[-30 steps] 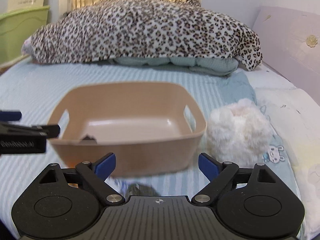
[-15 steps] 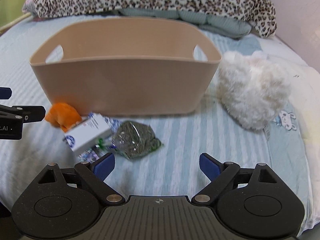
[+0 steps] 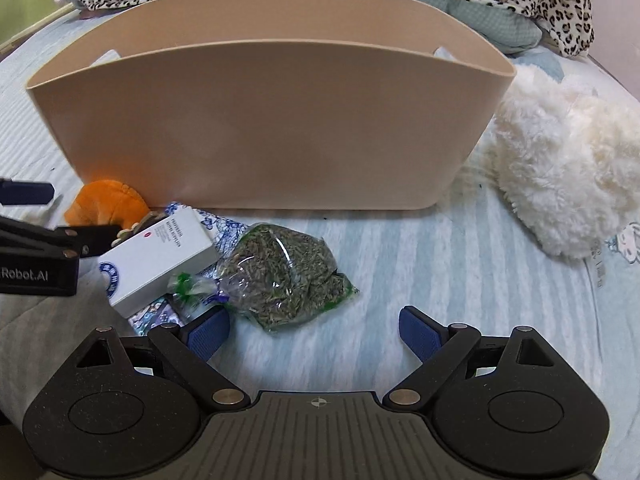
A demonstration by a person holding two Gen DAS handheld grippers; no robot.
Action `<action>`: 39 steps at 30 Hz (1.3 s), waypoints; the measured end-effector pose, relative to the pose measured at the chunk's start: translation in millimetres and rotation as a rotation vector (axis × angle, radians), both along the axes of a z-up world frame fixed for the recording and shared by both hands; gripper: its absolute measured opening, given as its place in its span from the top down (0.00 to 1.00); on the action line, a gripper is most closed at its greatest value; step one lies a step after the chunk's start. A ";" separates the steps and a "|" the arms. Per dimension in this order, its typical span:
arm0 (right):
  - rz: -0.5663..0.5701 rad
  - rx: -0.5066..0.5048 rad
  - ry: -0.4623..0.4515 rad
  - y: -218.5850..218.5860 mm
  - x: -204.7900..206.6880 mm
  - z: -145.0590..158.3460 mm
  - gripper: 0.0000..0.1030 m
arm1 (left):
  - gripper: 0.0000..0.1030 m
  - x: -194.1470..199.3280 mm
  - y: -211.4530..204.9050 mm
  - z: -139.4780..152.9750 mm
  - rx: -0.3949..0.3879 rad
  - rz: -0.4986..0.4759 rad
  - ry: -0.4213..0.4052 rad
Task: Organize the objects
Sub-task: 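Reach left tool to orange cloth while right tool reaches green herb bag, then carry orange cloth in left tool while right tool carries herb bag into basket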
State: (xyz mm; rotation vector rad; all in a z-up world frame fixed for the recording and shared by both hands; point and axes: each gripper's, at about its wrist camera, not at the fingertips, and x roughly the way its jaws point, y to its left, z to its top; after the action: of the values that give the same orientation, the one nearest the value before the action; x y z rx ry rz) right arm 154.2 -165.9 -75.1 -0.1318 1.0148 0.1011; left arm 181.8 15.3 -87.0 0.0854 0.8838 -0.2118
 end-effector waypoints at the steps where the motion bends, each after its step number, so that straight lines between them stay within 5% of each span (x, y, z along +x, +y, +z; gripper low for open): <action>1: -0.005 0.006 -0.005 -0.5 0.5 -0.9 0.03 | 0.07 0.9 0.7 -0.8 -0.009 0.002 -0.001; 9: 0.027 0.002 -0.063 6.2 -0.1 -4.4 0.06 | 0.11 2.2 2.5 -2.9 -0.029 -0.019 -0.060; 12: 0.040 0.019 -0.055 6.9 1.8 -2.8 0.16 | 0.30 0.9 3.1 -2.4 -0.057 -0.041 -0.057; 16: 0.049 0.081 -0.038 6.8 -1.6 0.6 0.45 | 0.50 -2.9 0.2 -0.9 -0.025 -0.085 -0.076; 20: 0.044 0.093 -0.038 6.6 -6.3 2.9 0.53 | 0.79 -8.3 9.9 -1.5 -0.079 -0.104 -0.055; 27: 0.018 0.086 -0.046 3.6 -17.5 6.6 0.58 | 0.89 -21.0 6.1 3.1 -0.043 -0.133 -0.065; 39: -0.034 0.131 -0.121 -12.1 -43.6 31.8 0.59 | 0.90 -49.4 20.3 36.0 -0.047 -0.086 -0.128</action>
State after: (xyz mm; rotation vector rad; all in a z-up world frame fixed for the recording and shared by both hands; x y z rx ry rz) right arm 110.5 -177.9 -43.4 -0.0011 0.8866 0.1272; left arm 132.4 35.6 -51.0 0.0921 0.7479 -0.3042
